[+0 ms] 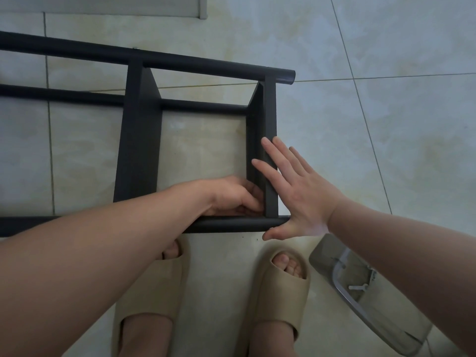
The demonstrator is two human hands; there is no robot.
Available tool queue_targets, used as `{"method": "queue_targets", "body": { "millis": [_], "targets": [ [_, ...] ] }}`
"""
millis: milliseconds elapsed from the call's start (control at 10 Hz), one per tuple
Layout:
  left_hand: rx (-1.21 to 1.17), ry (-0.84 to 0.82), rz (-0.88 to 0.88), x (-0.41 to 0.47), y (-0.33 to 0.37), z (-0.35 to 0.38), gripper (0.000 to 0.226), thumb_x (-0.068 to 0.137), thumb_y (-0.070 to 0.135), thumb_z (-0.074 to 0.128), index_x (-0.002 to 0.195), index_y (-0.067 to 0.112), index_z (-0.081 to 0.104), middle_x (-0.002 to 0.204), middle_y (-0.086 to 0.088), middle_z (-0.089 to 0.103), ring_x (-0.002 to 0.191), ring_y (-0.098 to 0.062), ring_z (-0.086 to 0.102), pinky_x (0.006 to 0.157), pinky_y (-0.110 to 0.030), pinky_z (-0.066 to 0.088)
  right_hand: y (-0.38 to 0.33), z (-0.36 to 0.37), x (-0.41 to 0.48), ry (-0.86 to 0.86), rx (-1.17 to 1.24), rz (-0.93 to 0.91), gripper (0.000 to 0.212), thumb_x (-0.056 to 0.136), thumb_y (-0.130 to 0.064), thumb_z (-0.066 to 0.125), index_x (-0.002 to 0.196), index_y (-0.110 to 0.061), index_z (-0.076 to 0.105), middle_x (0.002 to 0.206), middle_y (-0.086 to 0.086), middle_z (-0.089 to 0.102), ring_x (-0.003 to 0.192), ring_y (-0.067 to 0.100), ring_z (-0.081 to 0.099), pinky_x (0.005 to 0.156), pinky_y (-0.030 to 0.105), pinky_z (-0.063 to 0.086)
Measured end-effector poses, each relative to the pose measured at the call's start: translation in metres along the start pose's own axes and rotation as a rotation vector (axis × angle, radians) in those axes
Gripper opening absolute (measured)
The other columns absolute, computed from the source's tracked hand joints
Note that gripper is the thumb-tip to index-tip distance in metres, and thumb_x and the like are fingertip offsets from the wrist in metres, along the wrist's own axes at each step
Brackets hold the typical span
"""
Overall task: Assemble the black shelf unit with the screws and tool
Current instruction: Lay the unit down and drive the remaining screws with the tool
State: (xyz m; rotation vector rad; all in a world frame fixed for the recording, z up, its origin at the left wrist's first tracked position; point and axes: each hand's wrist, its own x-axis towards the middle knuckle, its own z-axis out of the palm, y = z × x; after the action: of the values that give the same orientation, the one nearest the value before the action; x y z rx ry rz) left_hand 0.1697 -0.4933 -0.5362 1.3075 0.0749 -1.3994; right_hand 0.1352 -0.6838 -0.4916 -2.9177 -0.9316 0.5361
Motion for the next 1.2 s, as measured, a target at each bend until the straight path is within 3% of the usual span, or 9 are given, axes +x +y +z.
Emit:
{"method": "queue_targets", "body": {
  "millis": [200, 300, 500, 700, 800, 900, 1100, 1200],
  "targets": [
    [0.036, 0.001, -0.045, 0.003, -0.001, 0.002, 0.012, 0.090, 0.001, 0.062, 0.085, 0.008, 0.071, 0.082, -0.011, 0.074, 0.077, -0.022, 0.071, 0.077, -0.031, 0.056, 0.000, 0.002, -0.001, 0.021, -0.016, -0.007, 0.132, 0.070, -0.096, 0.037, 0.161, -0.008, -0.001, 0.168, 0.016, -0.013, 0.155, 0.034, -0.014, 0.125, 0.057, 0.011],
    [0.064, 0.022, -0.051, 0.004, -0.001, 0.002, 0.028, 0.087, -0.001, 0.064, 0.067, 0.013, 0.075, 0.074, -0.008, 0.073, 0.070, -0.019, 0.070, 0.072, -0.028, 0.055, 0.000, 0.001, -0.001, 0.021, -0.023, -0.008, 0.133, 0.071, -0.097, 0.035, 0.161, -0.007, -0.004, 0.168, 0.016, -0.013, 0.155, 0.033, -0.014, 0.125, 0.057, 0.010],
    [0.040, 0.044, -0.086, 0.006, 0.003, 0.003, 0.018, 0.084, -0.010, 0.060, 0.079, 0.004, 0.069, 0.083, -0.019, 0.070, 0.083, -0.030, 0.068, 0.092, -0.041, 0.054, -0.001, 0.001, -0.005, 0.046, -0.042, 0.007, 0.137, 0.071, -0.096, 0.039, 0.159, 0.000, -0.003, 0.168, 0.017, -0.009, 0.156, 0.033, -0.008, 0.125, 0.058, 0.011],
    [0.047, 0.029, -0.115, 0.007, 0.009, 0.002, 0.018, 0.089, -0.013, 0.055, 0.093, 0.000, 0.067, 0.113, -0.031, 0.068, 0.098, -0.032, 0.070, 0.099, -0.040, 0.055, -0.001, 0.001, -0.006, 0.016, -0.024, 0.018, 0.137, 0.072, -0.096, 0.039, 0.159, -0.002, -0.007, 0.168, 0.016, -0.013, 0.156, 0.031, -0.012, 0.126, 0.055, 0.007],
    [0.040, 0.003, -0.119, 0.005, 0.010, 0.000, 0.018, 0.090, -0.012, 0.056, 0.093, 0.001, 0.067, 0.106, -0.029, 0.070, 0.100, -0.034, 0.070, 0.097, -0.040, 0.055, 0.000, 0.002, -0.006, 0.023, -0.006, 0.014, 0.136, 0.072, -0.096, 0.039, 0.160, -0.002, -0.007, 0.168, 0.015, -0.014, 0.156, 0.030, -0.012, 0.126, 0.055, 0.006],
    [0.023, -0.018, -0.090, 0.004, 0.008, -0.001, 0.018, 0.090, -0.013, 0.055, 0.090, 0.002, 0.065, 0.089, -0.019, 0.070, 0.084, -0.025, 0.072, 0.082, -0.032, 0.058, 0.000, 0.003, -0.006, 0.032, -0.002, 0.012, 0.136, 0.072, -0.096, 0.038, 0.160, -0.002, -0.006, 0.168, 0.014, -0.014, 0.156, 0.030, -0.012, 0.126, 0.055, 0.007],
    [0.001, -0.010, -0.024, 0.002, 0.002, 0.001, 0.018, 0.090, -0.013, 0.055, 0.102, -0.001, 0.062, 0.105, -0.024, 0.066, 0.099, -0.033, 0.066, 0.098, -0.041, 0.053, 0.000, 0.002, -0.006, 0.033, 0.004, 0.008, 0.135, 0.072, -0.095, 0.038, 0.160, -0.002, -0.005, 0.168, 0.015, -0.014, 0.156, 0.030, -0.012, 0.126, 0.054, 0.005],
    [-0.005, -0.023, -0.021, 0.002, 0.001, 0.002, 0.016, 0.090, -0.012, 0.054, 0.098, 0.000, 0.063, 0.091, -0.018, 0.069, 0.083, -0.026, 0.069, 0.081, -0.033, 0.055, 0.000, 0.002, -0.006, 0.035, 0.004, 0.009, 0.135, 0.073, -0.096, 0.037, 0.160, -0.002, -0.005, 0.168, 0.014, -0.014, 0.156, 0.030, -0.013, 0.126, 0.055, 0.005]
  ]
}}
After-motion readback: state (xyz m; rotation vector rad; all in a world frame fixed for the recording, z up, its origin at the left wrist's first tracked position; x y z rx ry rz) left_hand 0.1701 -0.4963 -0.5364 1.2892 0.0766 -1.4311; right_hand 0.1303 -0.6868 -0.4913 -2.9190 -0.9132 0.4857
